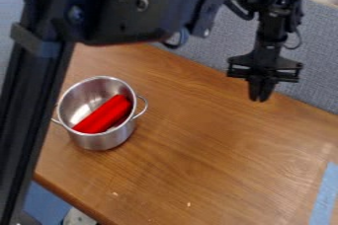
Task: Put the red object in the metal pot
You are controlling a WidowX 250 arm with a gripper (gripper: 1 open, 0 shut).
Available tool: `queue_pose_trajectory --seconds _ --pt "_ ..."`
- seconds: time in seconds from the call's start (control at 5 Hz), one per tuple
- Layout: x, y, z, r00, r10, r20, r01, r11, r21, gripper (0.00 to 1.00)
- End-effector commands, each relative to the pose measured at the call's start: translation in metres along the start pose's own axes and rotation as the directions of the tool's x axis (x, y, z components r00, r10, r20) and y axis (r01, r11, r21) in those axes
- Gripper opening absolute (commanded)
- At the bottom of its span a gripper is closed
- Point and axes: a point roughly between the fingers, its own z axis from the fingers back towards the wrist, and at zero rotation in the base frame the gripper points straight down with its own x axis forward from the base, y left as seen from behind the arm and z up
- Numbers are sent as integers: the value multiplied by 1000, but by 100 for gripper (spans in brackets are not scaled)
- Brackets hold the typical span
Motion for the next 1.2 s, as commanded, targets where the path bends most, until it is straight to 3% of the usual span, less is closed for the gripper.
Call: queue_pose_trajectory --seconds 0.0,0.2,0.4,0.6,0.8,1.0 --pt "-27 3 22 981 190 43 -188 982 -34 0" --pt "-64 3 32 938 346 37 -344 938 -51 0" --pt "-42 19 17 916 400 29 -397 915 -65 100" --pt "-9 55 4 875 484 30 -480 873 -92 0" --pt "17 92 -10 808 589 25 -584 805 -105 0" --pt "16 100 -16 858 512 24 -507 855 -111 0"
